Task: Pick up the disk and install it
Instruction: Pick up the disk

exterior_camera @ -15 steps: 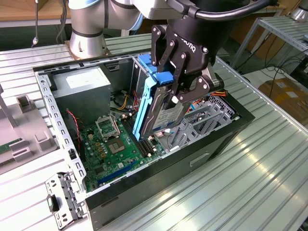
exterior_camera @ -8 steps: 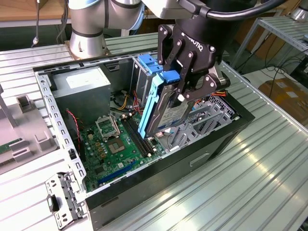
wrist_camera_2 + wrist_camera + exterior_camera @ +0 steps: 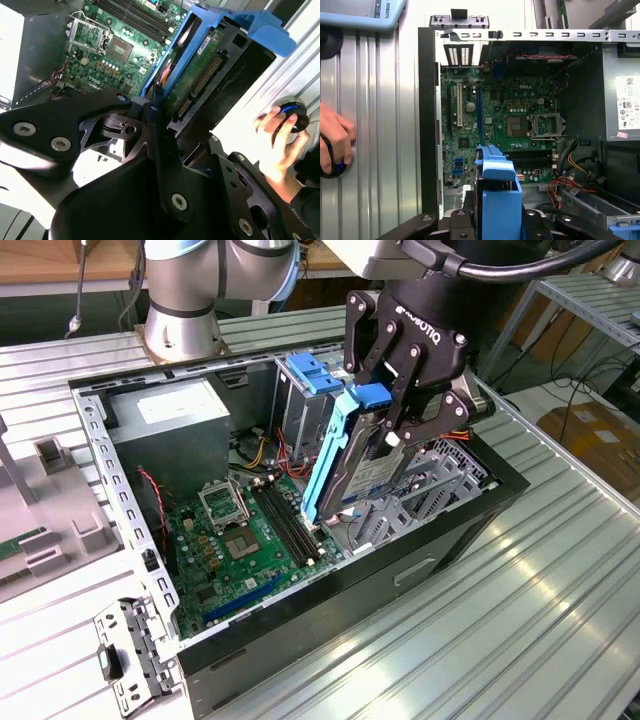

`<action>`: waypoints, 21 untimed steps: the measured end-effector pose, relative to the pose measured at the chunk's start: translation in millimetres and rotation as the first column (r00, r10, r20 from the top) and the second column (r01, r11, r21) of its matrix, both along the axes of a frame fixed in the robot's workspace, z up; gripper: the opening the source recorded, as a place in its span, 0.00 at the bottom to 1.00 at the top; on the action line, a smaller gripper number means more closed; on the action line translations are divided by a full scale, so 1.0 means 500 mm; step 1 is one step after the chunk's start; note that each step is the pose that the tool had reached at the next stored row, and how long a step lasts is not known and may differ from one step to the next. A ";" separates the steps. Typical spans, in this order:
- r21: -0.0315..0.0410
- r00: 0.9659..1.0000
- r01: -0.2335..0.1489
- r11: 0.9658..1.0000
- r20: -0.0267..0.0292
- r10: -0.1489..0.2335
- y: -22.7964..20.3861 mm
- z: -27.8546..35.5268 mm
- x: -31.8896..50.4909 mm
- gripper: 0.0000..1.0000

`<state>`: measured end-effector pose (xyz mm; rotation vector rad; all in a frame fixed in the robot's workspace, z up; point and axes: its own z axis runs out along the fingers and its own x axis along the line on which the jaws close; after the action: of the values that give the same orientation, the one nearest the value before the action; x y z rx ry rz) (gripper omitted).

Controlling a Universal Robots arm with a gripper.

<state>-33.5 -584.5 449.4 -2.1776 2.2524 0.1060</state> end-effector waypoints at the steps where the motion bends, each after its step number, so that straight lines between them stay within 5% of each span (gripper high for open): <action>1: 0.000 1.000 0.000 1.000 0.000 0.000 -0.0006 0.000 0.003 0.36; 9: 0.000 1.000 -0.003 1.000 0.000 0.003 -0.0098 0.000 0.038 0.36; 15: 0.001 1.000 -0.003 1.000 -0.005 0.003 -0.0103 0.000 0.087 0.36; 21: 0.001 1.000 -0.003 1.000 -0.007 0.003 -0.0104 0.024 0.101 0.36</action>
<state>16.7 -589.7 461.4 -2.1838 2.2520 0.1151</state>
